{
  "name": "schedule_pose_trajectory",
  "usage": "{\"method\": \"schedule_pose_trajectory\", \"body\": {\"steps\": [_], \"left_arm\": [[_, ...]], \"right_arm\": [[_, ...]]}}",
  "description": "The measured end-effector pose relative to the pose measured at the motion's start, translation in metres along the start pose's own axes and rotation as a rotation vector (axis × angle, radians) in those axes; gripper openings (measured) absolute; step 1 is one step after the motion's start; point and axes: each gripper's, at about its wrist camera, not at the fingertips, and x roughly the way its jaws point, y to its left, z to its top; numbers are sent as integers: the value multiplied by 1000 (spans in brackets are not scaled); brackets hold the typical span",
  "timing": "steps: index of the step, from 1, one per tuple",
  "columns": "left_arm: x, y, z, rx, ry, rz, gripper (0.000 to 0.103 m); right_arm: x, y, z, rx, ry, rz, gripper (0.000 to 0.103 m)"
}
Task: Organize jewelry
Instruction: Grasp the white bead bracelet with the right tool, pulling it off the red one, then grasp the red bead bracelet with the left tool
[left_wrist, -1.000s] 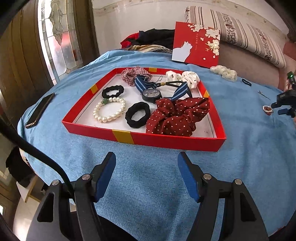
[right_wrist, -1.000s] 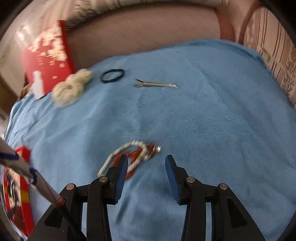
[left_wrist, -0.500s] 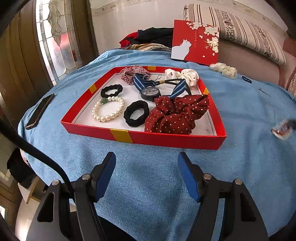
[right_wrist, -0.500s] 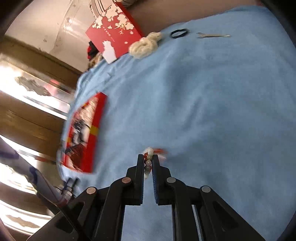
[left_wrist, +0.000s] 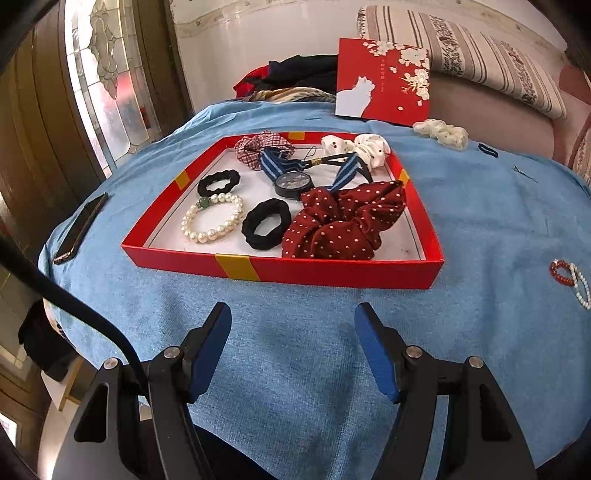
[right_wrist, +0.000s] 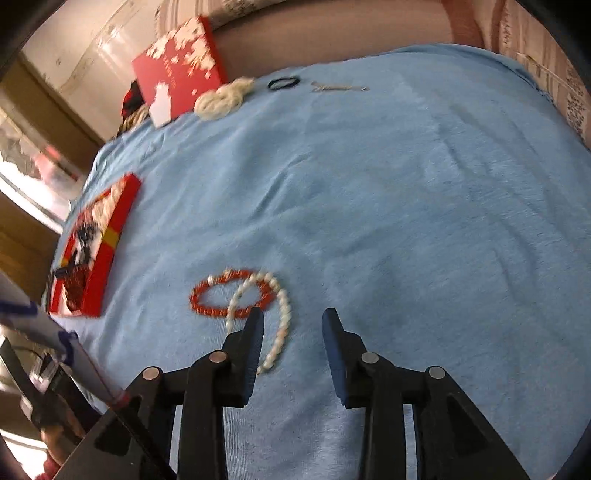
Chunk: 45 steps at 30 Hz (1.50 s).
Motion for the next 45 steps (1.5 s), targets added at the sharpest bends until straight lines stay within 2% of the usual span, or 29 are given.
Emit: {"method": "schedule_pose_trajectory", "body": {"steps": [3, 5, 7, 8, 9, 13, 18, 24, 28, 34, 45], "left_arm": [[-4, -5, 0, 14, 13, -16, 68], [-7, -9, -1, 14, 45, -45, 68], [-9, -18, -3, 24, 92, -83, 68], [-10, -25, -3, 40, 107, -91, 68], [-13, -32, -1, 60, 110, -94, 68], [-25, -60, 15, 135, 101, -138, 68], [-32, -108, 33, 255, 76, -176, 68], [-33, -157, 38, 390, 64, -185, 68], [-30, -179, 38, 432, 74, -192, 68], [-21, -203, 40, 461, 109, -210, 68], [2, -230, 61, 400, 179, -302, 68]], "right_arm": [[16, 11, -6, -51, 10, -57, 36], [18, 18, -10, -103, -16, -112, 36], [18, 23, -11, -134, -25, -145, 21], [18, 23, -11, -142, -25, -148, 7], [17, 22, -11, -141, -26, -147, 7], [9, 9, -14, -123, -56, -205, 7], [-5, -17, -23, -72, -86, -236, 7], [-16, -46, -29, 3, -123, -189, 7], [-15, -46, -32, 3, -148, -186, 7], [-14, -43, -32, -13, -164, -192, 7], [-13, -49, -31, 12, -167, -161, 7]]}}
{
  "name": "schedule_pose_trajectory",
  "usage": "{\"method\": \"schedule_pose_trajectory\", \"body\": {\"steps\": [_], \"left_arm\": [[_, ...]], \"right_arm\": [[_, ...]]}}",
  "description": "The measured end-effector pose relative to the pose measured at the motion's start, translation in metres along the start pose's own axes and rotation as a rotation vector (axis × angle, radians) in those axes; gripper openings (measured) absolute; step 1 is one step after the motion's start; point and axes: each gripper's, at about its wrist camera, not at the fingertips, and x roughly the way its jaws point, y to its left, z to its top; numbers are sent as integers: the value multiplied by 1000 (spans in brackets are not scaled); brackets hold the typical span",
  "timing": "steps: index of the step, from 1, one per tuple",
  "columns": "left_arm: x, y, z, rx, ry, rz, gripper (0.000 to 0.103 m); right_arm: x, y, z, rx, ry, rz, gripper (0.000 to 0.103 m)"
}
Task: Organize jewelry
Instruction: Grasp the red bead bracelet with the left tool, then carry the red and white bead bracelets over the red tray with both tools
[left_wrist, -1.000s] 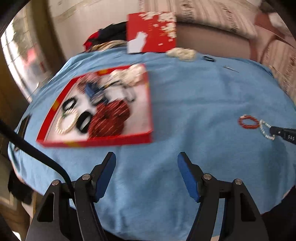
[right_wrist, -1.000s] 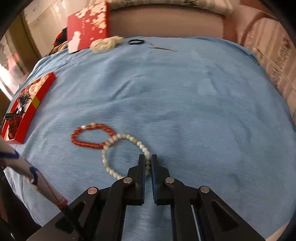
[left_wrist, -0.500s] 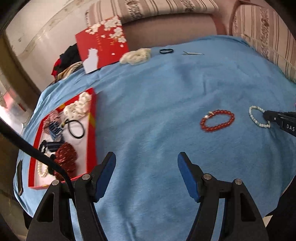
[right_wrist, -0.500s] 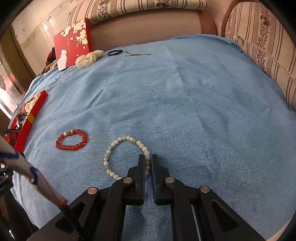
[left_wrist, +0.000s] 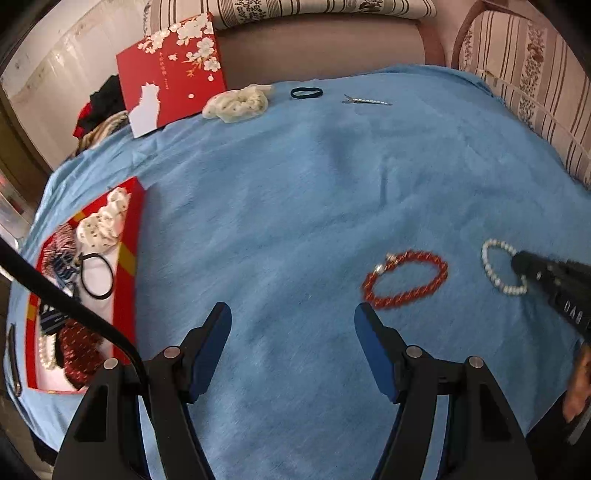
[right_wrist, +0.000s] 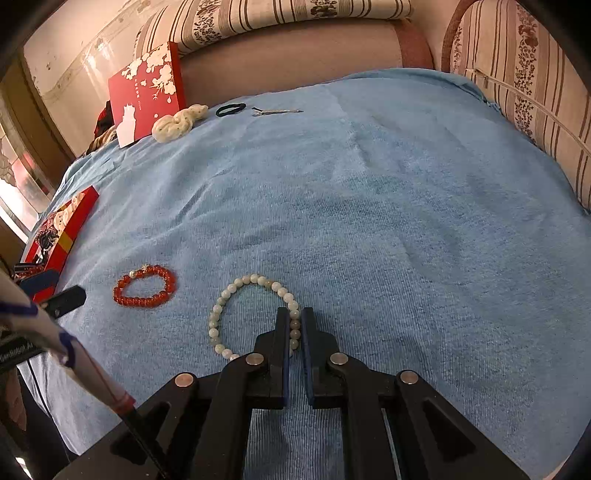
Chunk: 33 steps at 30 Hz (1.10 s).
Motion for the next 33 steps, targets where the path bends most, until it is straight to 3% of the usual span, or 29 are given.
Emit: {"method": "schedule_pose_trajectory", "body": {"steps": [7, 12, 14, 16, 18, 19, 21, 22, 27, 33], "left_arm": [[16, -1, 19, -41, 13, -190, 68], [34, -20, 24, 32, 56, -219, 66], [42, -29, 25, 65, 87, -244, 52], [45, -38, 24, 114, 102, -273, 51], [44, -48, 23, 179, 93, -257, 51], [44, -52, 22, 199, 92, -253, 45], [44, -54, 25, 203, 96, -270, 16], [44, -53, 27, 196, 101, -273, 7], [35, -40, 32, 101, 73, -304, 7], [-16, -7, 35, 20, -26, -338, 7]], "right_arm": [[2, 2, 2, -12, -2, -9, 7], [2, 2, 3, -11, -3, -8, 7], [2, 2, 3, -8, -3, -6, 7], [3, 2, 3, -8, -3, -6, 7], [3, 2, 3, -8, -3, -6, 7], [3, 2, 3, -7, -3, -5, 7], [3, 2, 3, -4, -4, -4, 7], [4, 2, 3, -6, -5, -4, 7], [2, 4, 3, -14, -15, -10, 7], [-10, 9, 3, -11, -58, 17, 6]]}}
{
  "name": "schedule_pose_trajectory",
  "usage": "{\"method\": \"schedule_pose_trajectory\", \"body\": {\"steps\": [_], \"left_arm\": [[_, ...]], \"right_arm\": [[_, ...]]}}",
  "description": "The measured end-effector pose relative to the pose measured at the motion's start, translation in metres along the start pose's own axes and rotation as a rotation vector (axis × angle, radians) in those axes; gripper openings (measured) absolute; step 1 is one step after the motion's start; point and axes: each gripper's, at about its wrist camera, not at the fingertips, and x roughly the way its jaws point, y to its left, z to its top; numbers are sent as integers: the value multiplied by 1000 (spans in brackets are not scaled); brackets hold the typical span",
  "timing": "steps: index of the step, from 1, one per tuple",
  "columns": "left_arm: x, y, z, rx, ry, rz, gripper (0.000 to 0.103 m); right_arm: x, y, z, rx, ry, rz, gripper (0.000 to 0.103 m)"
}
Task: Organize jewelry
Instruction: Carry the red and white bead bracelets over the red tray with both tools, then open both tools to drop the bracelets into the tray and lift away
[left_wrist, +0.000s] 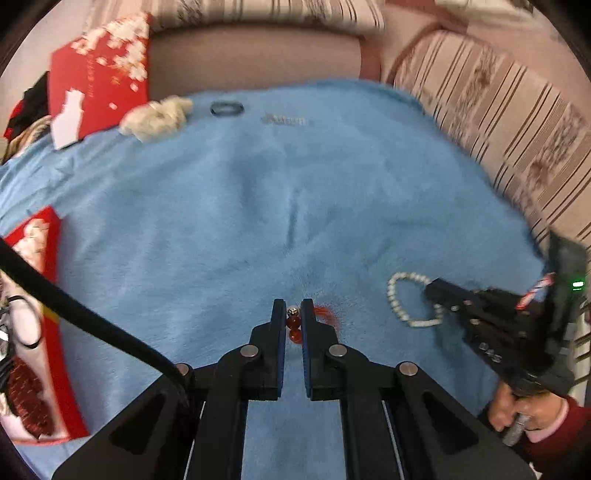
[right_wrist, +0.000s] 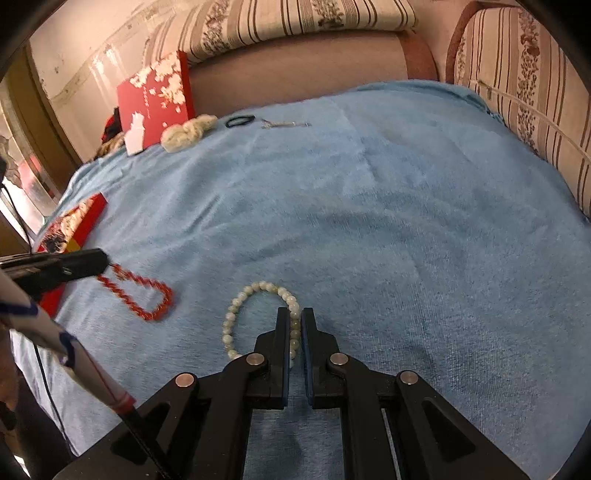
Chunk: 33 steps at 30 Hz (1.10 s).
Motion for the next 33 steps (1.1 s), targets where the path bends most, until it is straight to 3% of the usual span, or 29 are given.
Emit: {"method": "schedule_pose_trajectory", "body": {"steps": [4, 10, 18, 24, 33], "left_arm": [[-47, 18, -3, -36, -65, 1, 7], [-115, 78, -16, -136, -123, 32, 7], [-176, 192, -45, -259, -117, 256, 7], [-170, 260, -58, -333, -69, 351, 7], [-119, 301, -63, -382, -15, 339, 7]], "right_arm": [[-20, 12, 8, -20, -48, 7, 6], [-45, 45, 29, -72, -88, 59, 6], [-61, 126, 65, -180, -105, 185, 6], [-42, 203, 79, -285, -54, 257, 6], [14, 303, 87, -348, 86, 365, 6]]}}
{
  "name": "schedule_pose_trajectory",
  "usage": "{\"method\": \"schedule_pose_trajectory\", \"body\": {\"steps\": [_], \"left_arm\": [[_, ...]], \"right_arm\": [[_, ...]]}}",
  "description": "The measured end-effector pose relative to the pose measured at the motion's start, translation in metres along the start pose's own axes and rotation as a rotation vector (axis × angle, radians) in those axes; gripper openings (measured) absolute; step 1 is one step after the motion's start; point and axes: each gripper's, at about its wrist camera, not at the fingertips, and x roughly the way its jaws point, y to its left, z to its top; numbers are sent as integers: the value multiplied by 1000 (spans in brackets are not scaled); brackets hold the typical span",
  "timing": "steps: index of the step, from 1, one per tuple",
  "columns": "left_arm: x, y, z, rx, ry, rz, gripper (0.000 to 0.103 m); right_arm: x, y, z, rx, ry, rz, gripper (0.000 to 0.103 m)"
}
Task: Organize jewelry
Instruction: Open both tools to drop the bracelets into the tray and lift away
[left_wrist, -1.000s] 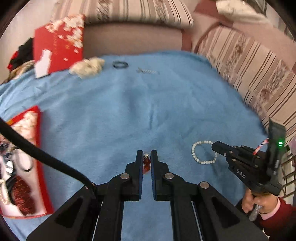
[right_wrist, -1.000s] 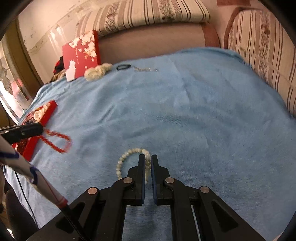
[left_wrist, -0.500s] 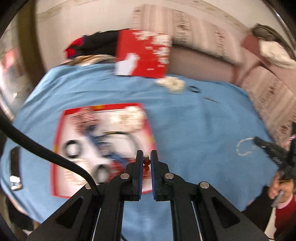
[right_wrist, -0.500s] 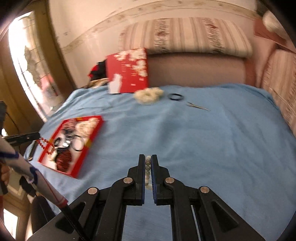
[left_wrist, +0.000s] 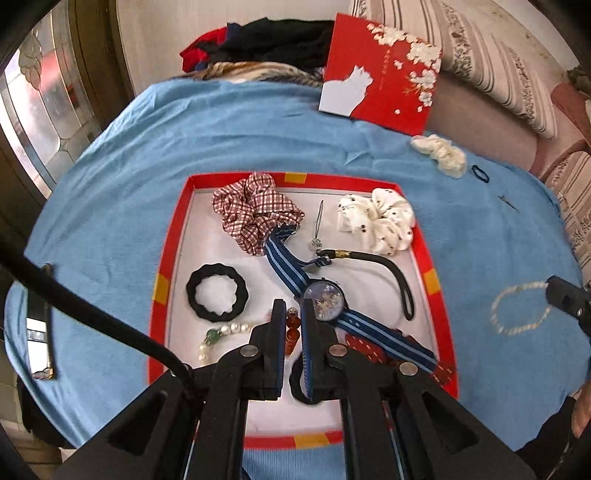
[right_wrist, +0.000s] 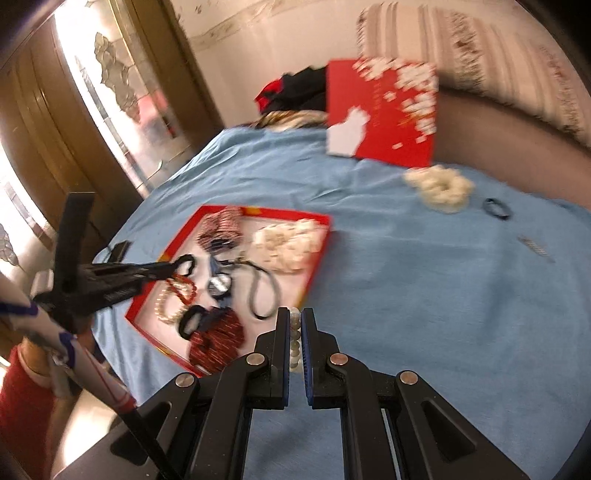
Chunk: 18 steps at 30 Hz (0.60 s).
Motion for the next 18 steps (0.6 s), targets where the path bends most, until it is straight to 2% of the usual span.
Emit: {"method": "schedule_pose_trajectory", "body": {"steps": [5, 9, 14, 18], "left_arm": [[25, 9, 7, -12, 17, 13, 7], [38, 19, 13, -24, 23, 28, 7], [48, 30, 17, -69, 31, -8, 7], [48, 30, 17, -89, 23, -23, 7]], "right_arm": [[54, 28, 15, 5, 81, 55, 7], [84, 36, 19, 21, 128, 91, 7], [113, 29, 10, 3, 174, 11, 7], [121, 18, 7, -12, 182, -30, 7]]}}
